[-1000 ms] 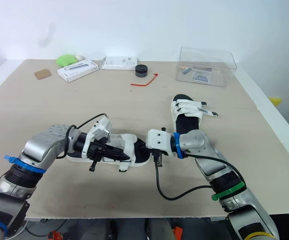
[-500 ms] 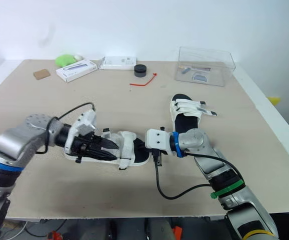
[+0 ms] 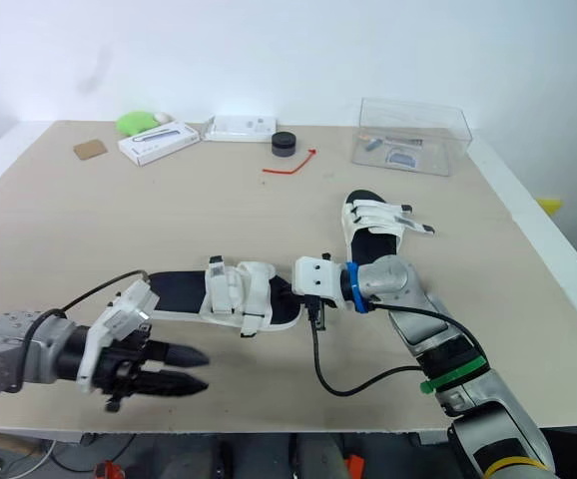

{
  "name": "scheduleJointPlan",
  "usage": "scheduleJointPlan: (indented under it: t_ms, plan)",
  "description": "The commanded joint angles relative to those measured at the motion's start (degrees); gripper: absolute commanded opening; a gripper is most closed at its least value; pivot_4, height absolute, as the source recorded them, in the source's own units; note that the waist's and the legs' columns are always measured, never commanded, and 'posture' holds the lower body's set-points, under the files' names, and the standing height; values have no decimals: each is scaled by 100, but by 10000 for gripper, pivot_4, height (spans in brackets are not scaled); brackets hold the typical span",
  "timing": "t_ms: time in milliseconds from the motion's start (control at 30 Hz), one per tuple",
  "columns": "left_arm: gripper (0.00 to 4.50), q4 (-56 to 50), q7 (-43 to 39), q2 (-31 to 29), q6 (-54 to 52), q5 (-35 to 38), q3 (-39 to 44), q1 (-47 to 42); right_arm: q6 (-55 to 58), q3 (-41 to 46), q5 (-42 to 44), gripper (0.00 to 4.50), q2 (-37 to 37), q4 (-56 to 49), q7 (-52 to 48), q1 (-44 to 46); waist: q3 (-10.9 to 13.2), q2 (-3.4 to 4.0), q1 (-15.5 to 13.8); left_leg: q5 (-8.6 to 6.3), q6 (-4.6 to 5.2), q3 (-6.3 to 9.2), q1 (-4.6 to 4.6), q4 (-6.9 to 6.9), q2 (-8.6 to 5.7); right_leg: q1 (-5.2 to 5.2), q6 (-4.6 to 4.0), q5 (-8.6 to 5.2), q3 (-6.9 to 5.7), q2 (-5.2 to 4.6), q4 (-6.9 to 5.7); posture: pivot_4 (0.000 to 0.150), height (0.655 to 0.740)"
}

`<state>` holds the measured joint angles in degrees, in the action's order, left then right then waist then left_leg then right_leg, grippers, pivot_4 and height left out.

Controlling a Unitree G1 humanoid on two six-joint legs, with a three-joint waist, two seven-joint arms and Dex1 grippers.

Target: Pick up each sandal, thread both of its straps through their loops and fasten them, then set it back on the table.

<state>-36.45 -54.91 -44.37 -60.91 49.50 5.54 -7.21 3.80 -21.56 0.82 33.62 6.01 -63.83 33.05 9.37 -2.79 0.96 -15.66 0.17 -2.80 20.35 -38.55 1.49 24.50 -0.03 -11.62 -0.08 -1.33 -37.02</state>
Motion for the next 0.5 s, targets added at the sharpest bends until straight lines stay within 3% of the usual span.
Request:
scheduleJointPlan:
  t_ms: [33,267,500]
  plan:
    - [20729,112,706,328,900,-959,-481,86,64,-246,-241,0,-2,253,-168,-77,0,-1,4,0,0,1,-11,1,2,-11,0,0,0,2,3,1500,7400]
    - [20729,519,1014,761,1740,-1766,-1198,105,32,-254,-245,0,-2,286,-208,-66,0,0,8,-10,0,-4,-14,13,7,-10,-14,-9,5,7,3,1500,7400]
    - [20729,903,967,1041,1993,-2024,-1613,-152,106,-241,-240,0,15,168,-188,-143,0,1,7,-12,3,-4,-13,13,7,-9,-14,-10,3,7,3,1500,7400]
